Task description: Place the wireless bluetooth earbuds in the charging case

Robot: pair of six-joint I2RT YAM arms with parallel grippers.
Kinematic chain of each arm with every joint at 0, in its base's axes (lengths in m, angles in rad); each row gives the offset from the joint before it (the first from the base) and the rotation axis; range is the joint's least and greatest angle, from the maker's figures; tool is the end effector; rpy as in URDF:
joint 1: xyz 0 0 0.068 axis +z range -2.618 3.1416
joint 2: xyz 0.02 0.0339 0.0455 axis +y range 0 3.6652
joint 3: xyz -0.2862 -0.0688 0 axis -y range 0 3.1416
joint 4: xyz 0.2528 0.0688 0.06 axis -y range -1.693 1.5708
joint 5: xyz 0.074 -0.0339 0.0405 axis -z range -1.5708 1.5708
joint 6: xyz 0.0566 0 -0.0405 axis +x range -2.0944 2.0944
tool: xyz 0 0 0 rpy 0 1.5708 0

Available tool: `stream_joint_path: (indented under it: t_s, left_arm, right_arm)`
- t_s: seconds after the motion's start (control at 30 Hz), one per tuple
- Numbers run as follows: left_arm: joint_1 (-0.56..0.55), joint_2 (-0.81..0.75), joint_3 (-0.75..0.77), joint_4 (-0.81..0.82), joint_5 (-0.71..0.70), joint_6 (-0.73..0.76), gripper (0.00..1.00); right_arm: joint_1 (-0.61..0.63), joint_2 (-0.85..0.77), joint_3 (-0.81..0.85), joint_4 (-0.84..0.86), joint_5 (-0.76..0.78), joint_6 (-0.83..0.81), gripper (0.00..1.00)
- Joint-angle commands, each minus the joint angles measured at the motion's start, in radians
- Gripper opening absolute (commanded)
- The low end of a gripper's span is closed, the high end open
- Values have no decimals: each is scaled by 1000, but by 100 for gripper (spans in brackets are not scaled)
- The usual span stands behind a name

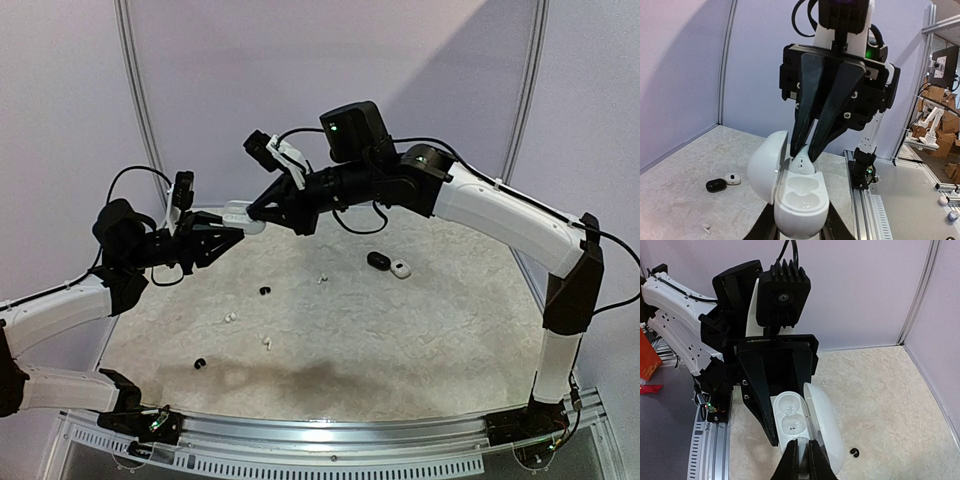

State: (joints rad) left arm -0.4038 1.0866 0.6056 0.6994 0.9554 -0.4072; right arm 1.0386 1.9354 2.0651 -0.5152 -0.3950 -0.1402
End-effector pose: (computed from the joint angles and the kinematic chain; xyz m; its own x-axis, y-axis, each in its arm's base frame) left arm 0.2051 -0.1379 0.3261 -0.1972 -0.1644 -0.9665 0.9603 0.1661 -0.2242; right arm 0.2258 0.4263 0.4256 -0.0525 -0.3434 -0.9377 -0.9934 0.1142 0.0138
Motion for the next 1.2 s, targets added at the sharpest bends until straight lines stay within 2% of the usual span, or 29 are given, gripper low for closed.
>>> stream_joint_path:
  t_s: [0.0, 0.23, 0.7, 1.17]
  left_arm:
    - [-7, -5, 2, 1, -6, 16, 0]
    - [-5, -6, 5, 30, -11, 2, 0]
    - [-3, -3, 16, 38, 29, 59, 0]
    - [-3, -10, 11, 17, 42, 83, 0]
  right_arm:
    - [6, 14, 13, -39, 2, -2, 6]
    - [30, 14, -10, -74, 51, -65, 1]
    - [83, 6, -36, -171, 186, -265, 0]
    - [78, -27, -54, -71, 190, -234, 16]
